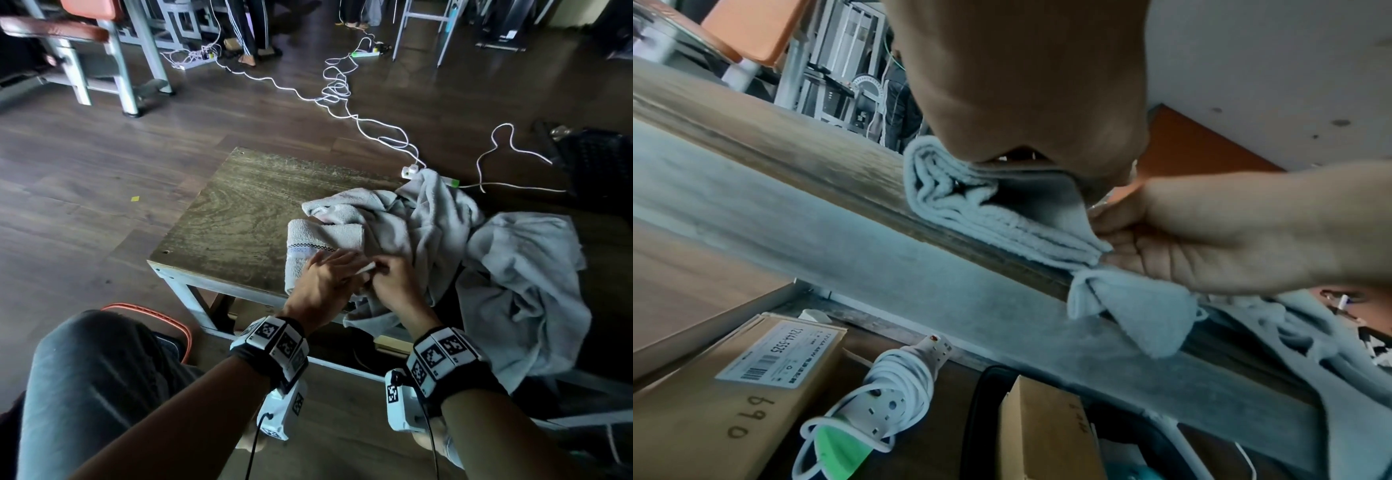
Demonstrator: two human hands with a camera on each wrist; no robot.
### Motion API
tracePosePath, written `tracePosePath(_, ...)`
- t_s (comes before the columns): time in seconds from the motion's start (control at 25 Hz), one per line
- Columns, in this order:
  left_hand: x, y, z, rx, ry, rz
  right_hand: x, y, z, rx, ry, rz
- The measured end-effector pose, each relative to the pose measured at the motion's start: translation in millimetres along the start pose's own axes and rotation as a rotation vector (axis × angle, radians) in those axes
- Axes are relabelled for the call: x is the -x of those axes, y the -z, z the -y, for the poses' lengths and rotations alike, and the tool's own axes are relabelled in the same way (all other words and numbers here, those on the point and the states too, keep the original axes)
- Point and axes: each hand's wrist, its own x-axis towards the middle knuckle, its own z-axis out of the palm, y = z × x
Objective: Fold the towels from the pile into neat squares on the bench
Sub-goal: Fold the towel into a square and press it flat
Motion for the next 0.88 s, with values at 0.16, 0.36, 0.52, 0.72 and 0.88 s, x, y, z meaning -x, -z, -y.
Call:
tracePosePath(0.16, 7, -2, -4, -0.158, -0.035, 0.115, -5, 3, 13, 0.012, -0.155, -0.022)
tracePosePath(0.36, 6, 4, -1, -0.134, -0.064, 0.157, 2, 6, 24, 0.197, -0.183, 0.001)
tracePosePath(0.52, 4, 16, 3, -0.117, 0.014, 0.005, 6, 5, 33, 0.325, -0.165, -0.016)
tracePosePath(0.72, 12, 12, 20, -0.448, 0.325, 0.202, 2, -6, 34, 0.429, 0.005, -0.169)
tracePosePath(0.88, 14, 10, 18, -0.464, 0.364, 0.29, 3, -33, 37, 0.557, 0.655, -0.158)
